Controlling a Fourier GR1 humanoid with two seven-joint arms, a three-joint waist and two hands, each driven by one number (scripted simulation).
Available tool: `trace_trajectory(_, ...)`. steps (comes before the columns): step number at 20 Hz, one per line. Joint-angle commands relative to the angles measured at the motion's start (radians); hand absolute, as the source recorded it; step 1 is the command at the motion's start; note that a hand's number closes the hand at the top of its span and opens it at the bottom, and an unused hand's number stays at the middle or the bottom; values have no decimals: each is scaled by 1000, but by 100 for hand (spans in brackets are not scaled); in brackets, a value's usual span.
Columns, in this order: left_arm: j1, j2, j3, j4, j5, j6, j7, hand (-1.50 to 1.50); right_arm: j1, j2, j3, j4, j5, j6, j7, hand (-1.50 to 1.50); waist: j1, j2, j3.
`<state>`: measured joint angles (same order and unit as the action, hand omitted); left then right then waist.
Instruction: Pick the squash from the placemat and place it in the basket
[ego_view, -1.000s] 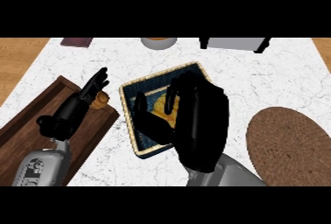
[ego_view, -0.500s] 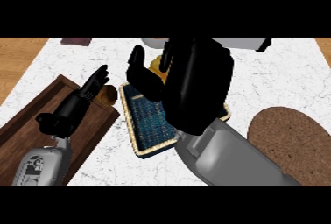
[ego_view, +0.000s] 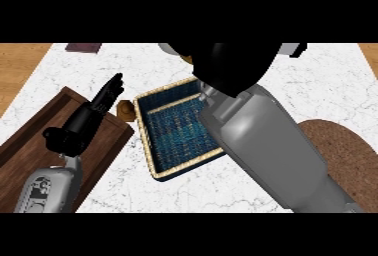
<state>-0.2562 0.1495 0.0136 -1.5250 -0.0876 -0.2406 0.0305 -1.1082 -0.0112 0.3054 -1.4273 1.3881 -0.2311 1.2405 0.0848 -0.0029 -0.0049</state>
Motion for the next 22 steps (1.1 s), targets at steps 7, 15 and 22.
trace_trajectory(7,-4,10,23,-11,2,12,13,0,-44,11,-58,94,-51,-27,246,150,-26,0,3)
trace_trajectory(15,55,17,22,-33,-3,5,-25,0,60,11,26,107,56,-129,246,150,-40,2,3)
trace_trajectory(22,67,23,41,-58,5,11,-28,0,140,11,-43,48,168,-259,227,150,-54,3,5)
